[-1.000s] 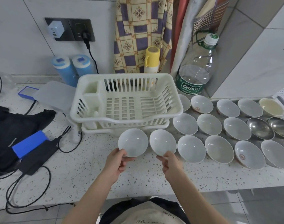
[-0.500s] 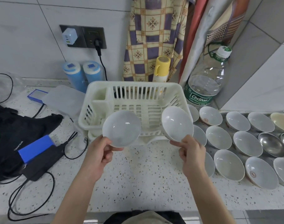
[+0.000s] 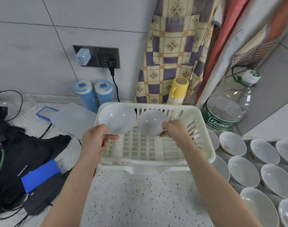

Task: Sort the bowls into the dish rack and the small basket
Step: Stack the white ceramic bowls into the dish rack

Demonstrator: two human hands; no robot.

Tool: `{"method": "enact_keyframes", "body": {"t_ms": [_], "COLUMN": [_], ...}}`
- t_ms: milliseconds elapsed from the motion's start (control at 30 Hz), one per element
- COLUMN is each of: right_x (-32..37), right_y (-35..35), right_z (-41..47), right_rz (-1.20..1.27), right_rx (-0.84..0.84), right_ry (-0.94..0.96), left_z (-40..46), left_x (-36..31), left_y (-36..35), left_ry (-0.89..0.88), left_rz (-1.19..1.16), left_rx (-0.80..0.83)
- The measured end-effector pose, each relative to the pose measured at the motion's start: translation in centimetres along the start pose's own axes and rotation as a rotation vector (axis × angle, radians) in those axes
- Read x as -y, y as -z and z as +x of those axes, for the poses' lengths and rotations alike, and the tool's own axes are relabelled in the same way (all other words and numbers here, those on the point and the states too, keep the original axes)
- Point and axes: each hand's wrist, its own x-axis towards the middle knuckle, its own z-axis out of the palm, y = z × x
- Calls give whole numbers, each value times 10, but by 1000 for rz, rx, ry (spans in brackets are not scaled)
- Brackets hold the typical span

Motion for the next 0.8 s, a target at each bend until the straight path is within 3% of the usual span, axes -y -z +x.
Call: {"method": "enact_keyframes", "body": {"t_ms": [100, 367, 800], "right_x": [15, -4, -14], "right_y": [-39, -75, -92], "right_z": [59, 74, 85], "right_rz": [-24, -89, 51], "right_rx": [78, 173, 174], "right_ry": [-58, -150, -156], "left_z": [56, 62, 77], "left_x": [-18, -9, 0], "left_y": [-13, -26, -33], "left_ry": [40, 65, 95], "left_rz": [4, 90, 192], "left_rx": [-36, -3, 63]}}
